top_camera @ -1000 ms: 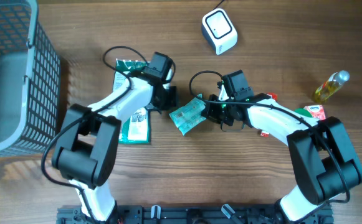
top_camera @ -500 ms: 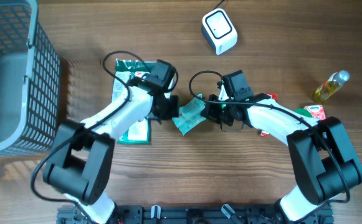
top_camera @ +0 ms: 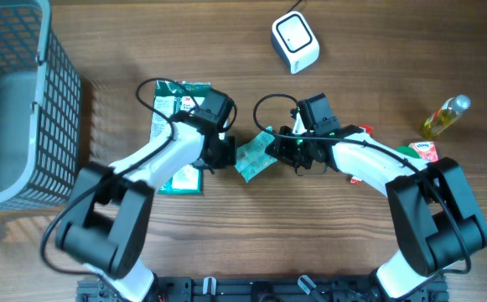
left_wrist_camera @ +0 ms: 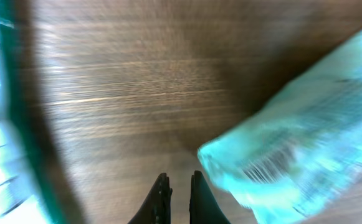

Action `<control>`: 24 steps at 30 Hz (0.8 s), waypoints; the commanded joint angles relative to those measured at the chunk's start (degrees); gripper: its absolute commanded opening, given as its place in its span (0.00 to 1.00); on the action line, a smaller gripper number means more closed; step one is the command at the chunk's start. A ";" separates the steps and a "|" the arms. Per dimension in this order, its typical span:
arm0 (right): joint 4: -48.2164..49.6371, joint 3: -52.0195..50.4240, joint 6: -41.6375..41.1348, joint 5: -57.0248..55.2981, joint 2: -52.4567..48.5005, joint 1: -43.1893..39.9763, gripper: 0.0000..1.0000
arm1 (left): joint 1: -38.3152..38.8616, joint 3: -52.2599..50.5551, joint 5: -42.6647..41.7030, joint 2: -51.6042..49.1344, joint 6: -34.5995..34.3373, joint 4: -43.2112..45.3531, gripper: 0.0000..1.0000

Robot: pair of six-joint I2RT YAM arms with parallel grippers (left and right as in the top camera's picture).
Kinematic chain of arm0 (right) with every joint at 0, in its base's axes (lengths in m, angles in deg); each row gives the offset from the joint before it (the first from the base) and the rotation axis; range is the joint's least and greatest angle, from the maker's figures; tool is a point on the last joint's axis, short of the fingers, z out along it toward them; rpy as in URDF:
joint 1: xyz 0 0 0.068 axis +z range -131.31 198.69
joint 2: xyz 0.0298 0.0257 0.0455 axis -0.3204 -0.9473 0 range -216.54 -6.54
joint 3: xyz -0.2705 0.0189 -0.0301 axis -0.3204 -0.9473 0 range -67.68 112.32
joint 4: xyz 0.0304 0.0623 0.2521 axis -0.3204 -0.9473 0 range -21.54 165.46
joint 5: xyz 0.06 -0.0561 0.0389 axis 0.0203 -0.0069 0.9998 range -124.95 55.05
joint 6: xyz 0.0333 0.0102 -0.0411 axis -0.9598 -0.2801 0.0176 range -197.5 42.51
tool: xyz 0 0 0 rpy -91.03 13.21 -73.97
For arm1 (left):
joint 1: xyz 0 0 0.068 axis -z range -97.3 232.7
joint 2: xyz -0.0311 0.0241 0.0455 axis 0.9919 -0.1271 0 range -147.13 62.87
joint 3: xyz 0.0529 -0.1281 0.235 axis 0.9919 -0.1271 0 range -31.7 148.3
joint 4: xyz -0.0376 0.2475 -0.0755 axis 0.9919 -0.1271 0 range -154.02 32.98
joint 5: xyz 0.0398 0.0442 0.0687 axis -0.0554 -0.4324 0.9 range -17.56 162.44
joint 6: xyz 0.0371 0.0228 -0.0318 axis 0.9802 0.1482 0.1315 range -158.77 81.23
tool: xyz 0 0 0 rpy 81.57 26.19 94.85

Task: Scan the item barcode

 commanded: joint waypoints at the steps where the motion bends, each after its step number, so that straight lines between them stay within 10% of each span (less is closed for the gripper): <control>1: -1.01 -1.46 -0.20 -5.53 -3.61 -0.04 0.27 | -0.42 3.58 1.55 9.40 -3.48 -0.63 0.04; 24: -1.60 -1.46 0.26 -4.44 -3.61 -0.09 0.34 | 1.22 2.01 1.09 -0.26 -9.16 0.07 0.04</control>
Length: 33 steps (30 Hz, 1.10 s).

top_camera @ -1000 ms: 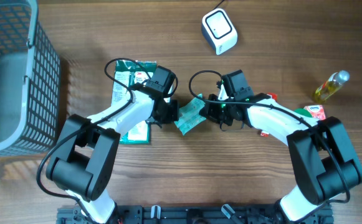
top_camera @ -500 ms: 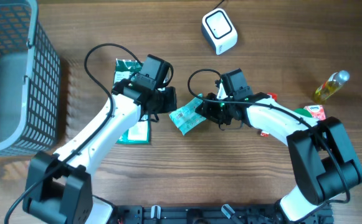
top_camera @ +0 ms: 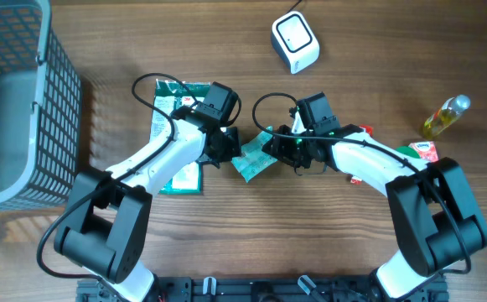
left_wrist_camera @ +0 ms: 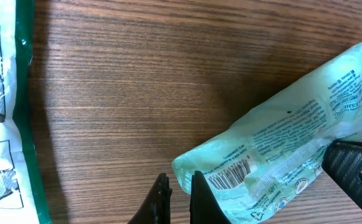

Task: Scan the item barcode

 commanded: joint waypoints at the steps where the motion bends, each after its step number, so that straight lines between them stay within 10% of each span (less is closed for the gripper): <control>1: -1.62 -1.79 0.37 -4.81 -3.58 -0.15 0.34 | 0.07 -0.37 0.31 -0.39 -1.51 0.20 0.04; 10: -11.76 1.07 7.04 -5.66 9.33 -0.20 0.43 | 0.07 -0.37 0.33 -0.39 -1.49 0.22 0.04; 17: -17.44 1.60 8.96 -18.60 19.43 -0.20 0.84 | 0.59 -0.37 0.31 -0.39 -1.64 1.33 0.04; 33: -17.62 1.16 8.74 -18.62 10.01 -0.20 0.88 | 3.65 -0.37 0.76 -8.26 -1.64 4.57 0.04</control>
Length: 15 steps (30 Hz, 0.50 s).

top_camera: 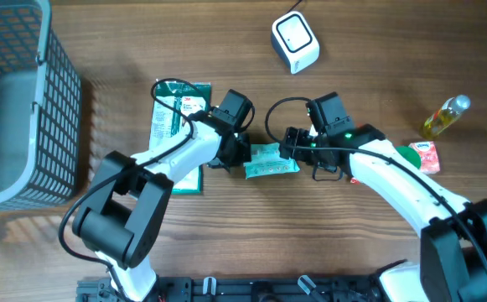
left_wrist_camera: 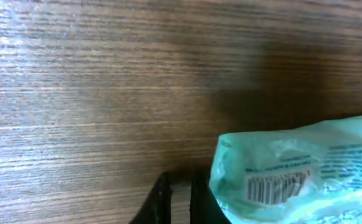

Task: Scan the item barcode

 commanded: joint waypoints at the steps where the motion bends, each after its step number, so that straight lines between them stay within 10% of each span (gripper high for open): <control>1: 0.11 0.04 0.87 -1.38 -2.40 -0.17 0.88 | 0.07 -0.42 0.79 -2.91 -0.79 0.31 0.04; 15: -0.28 0.04 -2.49 -1.16 -4.39 -0.17 0.88 | 0.07 -0.42 0.76 -4.50 -0.76 0.81 0.04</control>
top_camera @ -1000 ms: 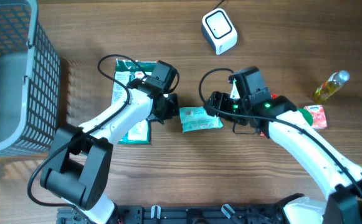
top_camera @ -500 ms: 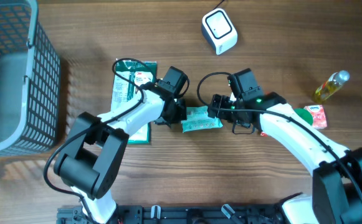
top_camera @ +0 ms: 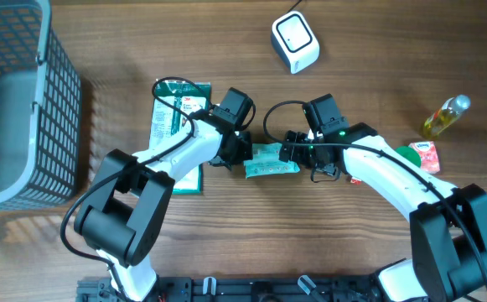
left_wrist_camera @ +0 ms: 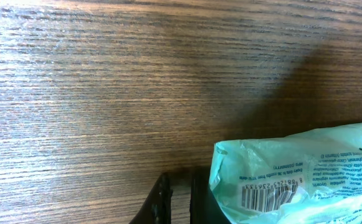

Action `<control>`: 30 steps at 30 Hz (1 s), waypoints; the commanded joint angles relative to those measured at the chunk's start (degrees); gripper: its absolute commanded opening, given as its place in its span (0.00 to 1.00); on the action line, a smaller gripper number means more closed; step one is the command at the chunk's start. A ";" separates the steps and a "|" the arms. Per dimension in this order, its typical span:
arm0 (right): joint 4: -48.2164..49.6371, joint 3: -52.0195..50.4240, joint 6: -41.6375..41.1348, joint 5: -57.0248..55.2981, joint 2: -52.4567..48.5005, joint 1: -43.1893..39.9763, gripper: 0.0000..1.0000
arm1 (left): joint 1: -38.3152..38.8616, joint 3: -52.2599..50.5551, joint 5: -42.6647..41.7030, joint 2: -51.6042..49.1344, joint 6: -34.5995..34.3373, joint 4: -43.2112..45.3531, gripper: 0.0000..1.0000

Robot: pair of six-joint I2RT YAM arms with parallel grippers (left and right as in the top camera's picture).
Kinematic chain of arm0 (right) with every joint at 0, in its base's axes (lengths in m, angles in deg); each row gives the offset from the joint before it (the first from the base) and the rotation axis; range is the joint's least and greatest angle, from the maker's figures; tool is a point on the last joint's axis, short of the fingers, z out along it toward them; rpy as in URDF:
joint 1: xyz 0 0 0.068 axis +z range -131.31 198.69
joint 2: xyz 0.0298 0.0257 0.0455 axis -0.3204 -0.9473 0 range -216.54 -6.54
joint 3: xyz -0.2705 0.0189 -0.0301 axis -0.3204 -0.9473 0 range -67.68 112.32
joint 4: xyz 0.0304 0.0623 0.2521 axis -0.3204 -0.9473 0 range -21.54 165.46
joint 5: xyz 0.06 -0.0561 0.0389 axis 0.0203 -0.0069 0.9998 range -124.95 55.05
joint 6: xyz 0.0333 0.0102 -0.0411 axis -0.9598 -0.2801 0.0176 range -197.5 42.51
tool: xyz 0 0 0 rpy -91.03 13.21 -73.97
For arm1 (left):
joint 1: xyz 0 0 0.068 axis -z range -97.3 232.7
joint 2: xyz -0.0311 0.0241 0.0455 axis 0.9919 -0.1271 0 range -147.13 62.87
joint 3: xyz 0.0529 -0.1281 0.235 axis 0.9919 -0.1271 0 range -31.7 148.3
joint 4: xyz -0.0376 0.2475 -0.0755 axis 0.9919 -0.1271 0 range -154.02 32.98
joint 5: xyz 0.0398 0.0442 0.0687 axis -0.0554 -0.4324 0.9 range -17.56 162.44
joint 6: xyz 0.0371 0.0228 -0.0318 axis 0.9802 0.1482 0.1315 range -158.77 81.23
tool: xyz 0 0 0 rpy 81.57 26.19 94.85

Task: Scan the item barcode

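A teal plastic packet (top_camera: 270, 159) lies level between my two arms at mid-table. Its barcode (left_wrist_camera: 274, 190) faces up in the left wrist view, near the packet's left end (left_wrist_camera: 305, 168). My right gripper (top_camera: 292, 153) is shut on the packet's right end. My left gripper (top_camera: 241, 153) sits at the packet's left edge. Its fingers (left_wrist_camera: 163, 199) stand almost together with only wood between them, and the packet lies just right of them. The white scanner (top_camera: 295, 42) stands at the far middle of the table.
A grey wire basket (top_camera: 8, 101) fills the left edge. A flat green-and-white bag (top_camera: 174, 134) lies under my left arm. An oil bottle (top_camera: 444, 116) and a small red-and-green carton (top_camera: 423, 153) sit at the right.
Almost nothing has moved. The packet and both grippers stay where they were. The left wrist view is sharper, with the barcode a little lower in it.
At first my right gripper held the packet tilted between the arms, with my shut left gripper beside its left end. Then the left gripper was at the packet's corner. After that the packet was level and further right, barcode up, as it is now.
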 commanded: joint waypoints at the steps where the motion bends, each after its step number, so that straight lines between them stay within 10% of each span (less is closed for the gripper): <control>1: -0.26 0.04 -1.62 -0.98 -0.72 -0.17 0.89 | 0.07 -1.16 0.94 -3.65 -0.79 0.11 0.04; 30: 1.66 -1.62 -0.66 8.17 -5.01 -4.17 0.96 | 0.07 -1.16 0.96 -3.65 -0.76 0.31 0.04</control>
